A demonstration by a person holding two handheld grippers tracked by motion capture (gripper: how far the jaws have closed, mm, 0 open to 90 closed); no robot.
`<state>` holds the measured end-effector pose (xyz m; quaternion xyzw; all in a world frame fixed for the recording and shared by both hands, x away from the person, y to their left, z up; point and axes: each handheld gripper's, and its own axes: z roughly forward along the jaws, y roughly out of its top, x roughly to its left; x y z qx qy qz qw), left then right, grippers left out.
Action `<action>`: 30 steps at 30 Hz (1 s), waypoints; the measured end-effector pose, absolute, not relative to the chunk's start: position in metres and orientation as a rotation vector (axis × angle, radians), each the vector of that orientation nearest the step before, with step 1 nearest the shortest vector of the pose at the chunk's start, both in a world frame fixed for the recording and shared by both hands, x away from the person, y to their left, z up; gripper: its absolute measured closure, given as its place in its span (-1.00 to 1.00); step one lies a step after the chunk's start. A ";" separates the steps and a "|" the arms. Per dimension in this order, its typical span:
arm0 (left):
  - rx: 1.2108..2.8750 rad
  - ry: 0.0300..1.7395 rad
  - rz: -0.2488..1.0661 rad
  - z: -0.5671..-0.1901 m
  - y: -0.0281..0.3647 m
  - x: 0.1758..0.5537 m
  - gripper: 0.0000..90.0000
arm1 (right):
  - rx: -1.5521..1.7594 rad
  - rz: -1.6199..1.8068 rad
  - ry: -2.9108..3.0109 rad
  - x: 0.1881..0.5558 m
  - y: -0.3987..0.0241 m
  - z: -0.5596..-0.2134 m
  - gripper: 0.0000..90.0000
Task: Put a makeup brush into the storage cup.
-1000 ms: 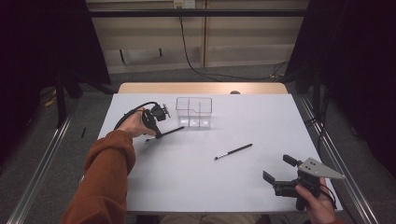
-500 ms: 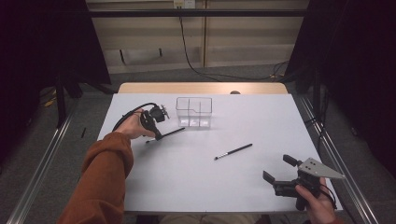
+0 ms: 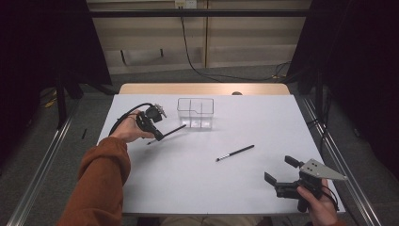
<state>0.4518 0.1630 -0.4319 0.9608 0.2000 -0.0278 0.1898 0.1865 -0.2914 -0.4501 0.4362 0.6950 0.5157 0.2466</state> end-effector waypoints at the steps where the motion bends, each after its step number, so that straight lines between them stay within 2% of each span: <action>1: 2.683 0.570 -0.076 -0.431 0.164 0.450 0.87 | 1.194 1.406 1.894 0.187 -0.291 -0.450 -1.00; 10: 2.535 0.605 -0.094 -0.426 0.178 0.442 0.87 | 1.193 1.406 1.892 0.187 -0.291 -0.450 -1.00; 11: 2.558 0.590 -0.077 -0.425 0.178 0.441 0.87 | 1.192 1.407 1.892 0.187 -0.291 -0.450 -1.00; 30: 2.284 0.641 0.065 -0.417 0.187 0.423 0.87 | 1.186 1.408 1.896 0.188 -0.290 -0.450 -1.00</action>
